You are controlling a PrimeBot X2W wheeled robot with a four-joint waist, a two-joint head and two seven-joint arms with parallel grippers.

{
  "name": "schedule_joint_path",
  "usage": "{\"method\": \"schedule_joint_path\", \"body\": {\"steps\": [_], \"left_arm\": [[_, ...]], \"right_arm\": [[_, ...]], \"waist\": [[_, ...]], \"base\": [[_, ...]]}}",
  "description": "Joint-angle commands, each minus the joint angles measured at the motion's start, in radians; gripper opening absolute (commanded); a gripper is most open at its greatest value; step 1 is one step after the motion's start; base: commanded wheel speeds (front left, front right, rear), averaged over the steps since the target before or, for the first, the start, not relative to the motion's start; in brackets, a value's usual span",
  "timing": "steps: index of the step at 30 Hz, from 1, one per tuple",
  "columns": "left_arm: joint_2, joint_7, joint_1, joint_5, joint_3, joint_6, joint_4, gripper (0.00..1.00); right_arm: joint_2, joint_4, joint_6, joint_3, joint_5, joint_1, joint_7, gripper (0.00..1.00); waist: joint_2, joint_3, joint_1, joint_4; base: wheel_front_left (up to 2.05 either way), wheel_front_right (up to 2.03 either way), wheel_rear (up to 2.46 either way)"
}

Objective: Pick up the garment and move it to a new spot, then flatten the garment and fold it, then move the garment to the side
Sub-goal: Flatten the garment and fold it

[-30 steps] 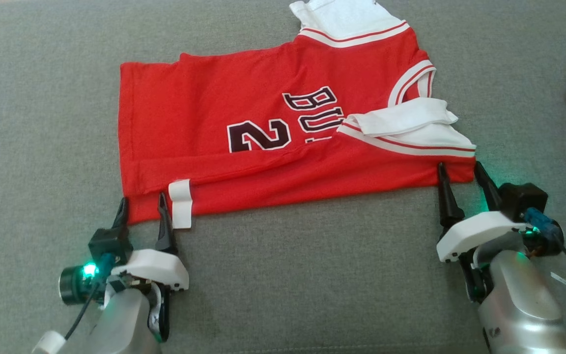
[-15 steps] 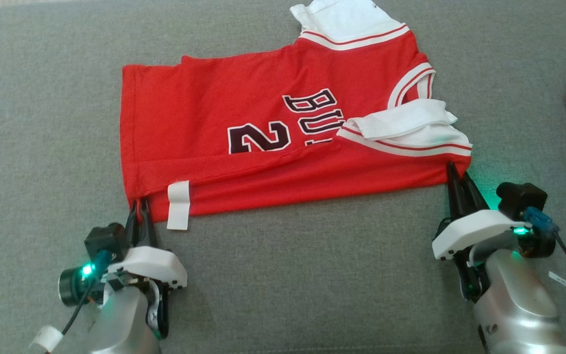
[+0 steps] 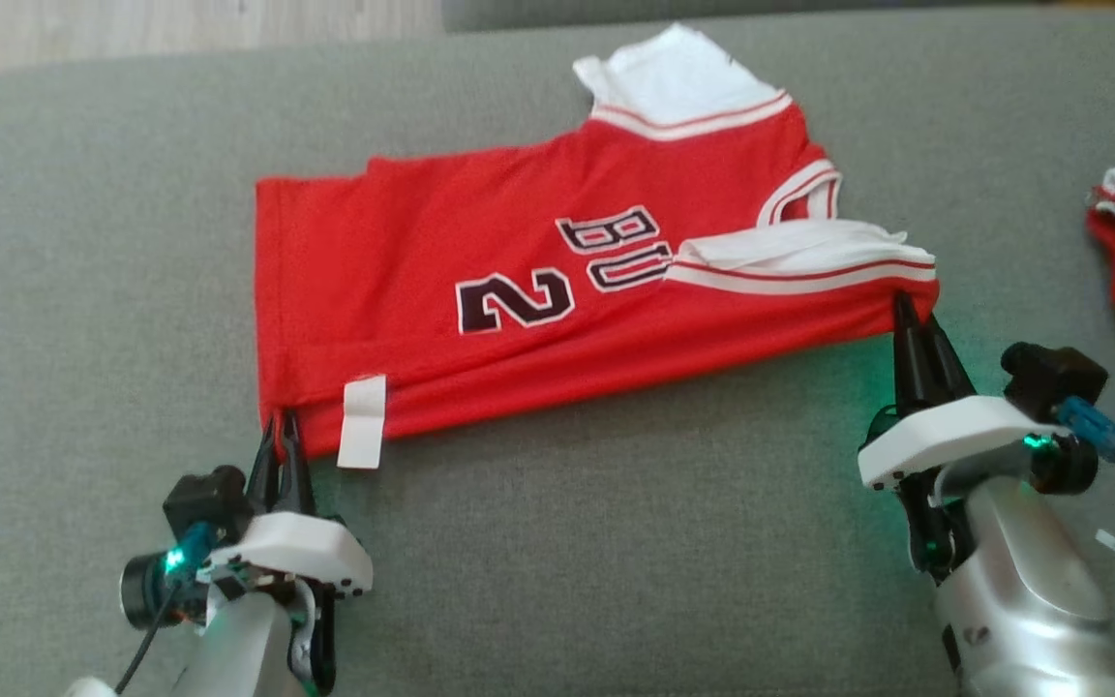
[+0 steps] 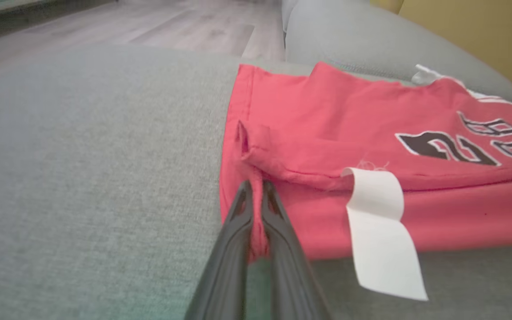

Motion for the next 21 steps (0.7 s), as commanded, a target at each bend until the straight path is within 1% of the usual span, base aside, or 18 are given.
{"method": "schedule_joint_path", "body": {"steps": [1, 2, 6, 9, 11, 12, 13, 14, 17, 21], "left_arm": [[0.019, -0.005, 0.005, 0.019, 0.050, -0.006, -0.061, 0.00], [0.019, -0.005, 0.005, 0.019, 0.050, -0.006, -0.061, 0.00], [0.019, -0.005, 0.057, 0.040, 0.075, -0.010, -0.090, 0.00], [0.019, -0.005, 0.115, 0.043, 0.074, -0.017, -0.059, 0.00], [0.019, -0.005, 0.142, 0.037, 0.067, -0.024, -0.031, 0.00], [0.019, -0.005, 0.150, 0.035, 0.065, -0.024, -0.023, 0.00], [0.019, -0.005, 0.153, 0.035, 0.064, -0.023, -0.025, 0.46], [0.019, -0.005, 0.154, 0.038, 0.064, -0.020, -0.031, 1.00], [0.019, -0.005, 0.140, 0.046, 0.068, -0.011, -0.065, 1.00], [0.019, -0.005, 0.096, 0.082, 0.053, -0.017, -0.076, 1.00]], "right_arm": [[0.008, -0.028, -0.001, 0.025, 0.023, 0.014, -0.004, 0.00], [0.008, -0.028, -0.001, 0.025, 0.023, 0.014, -0.004, 0.00], [0.008, -0.008, -0.001, 0.033, 0.056, 0.051, -0.004, 0.00], [0.008, 0.006, -0.001, 0.039, 0.079, 0.095, -0.004, 0.00], [0.008, 0.016, -0.001, 0.047, 0.089, 0.120, -0.004, 0.00], [0.008, 0.022, -0.001, 0.051, 0.094, 0.128, -0.004, 0.25], [0.008, 0.024, -0.001, 0.054, 0.098, 0.133, -0.004, 0.96], [0.008, 0.020, -0.001, 0.053, 0.099, 0.134, -0.004, 1.00], [0.008, -0.005, -0.001, 0.044, 0.081, 0.127, -0.004, 1.00], [0.008, -0.041, -0.001, 0.032, 0.048, 0.099, -0.004, 1.00]], "waist": [[0.0000, -0.060, -0.0001, 0.002], [0.0000, -0.060, -0.0001, 0.002], [0.0000, -0.140, -0.0001, -0.002], [0.0000, -0.175, -0.0001, -0.006], [0.0000, -0.177, -0.0001, -0.009], [0.0000, -0.171, -0.0001, -0.011], [0.0000, -0.161, -0.0001, -0.012], [0.0000, -0.151, -0.0001, -0.012], [0.0000, -0.112, -0.0001, -0.013], [0.0000, -0.064, -0.0001, -0.014]], "base": [[0.00, 0.00, 0.00], [0.00, 0.00, 0.00], [0.00, 0.00, 0.00], [0.00, 0.00, 0.00], [0.00, 0.00, 0.00], [0.00, 0.00, 0.00], [0.00, 0.00, 0.00], [0.00, 0.00, 0.00], [0.00, 0.00, 0.00], [0.00, 0.00, 0.00]]}}
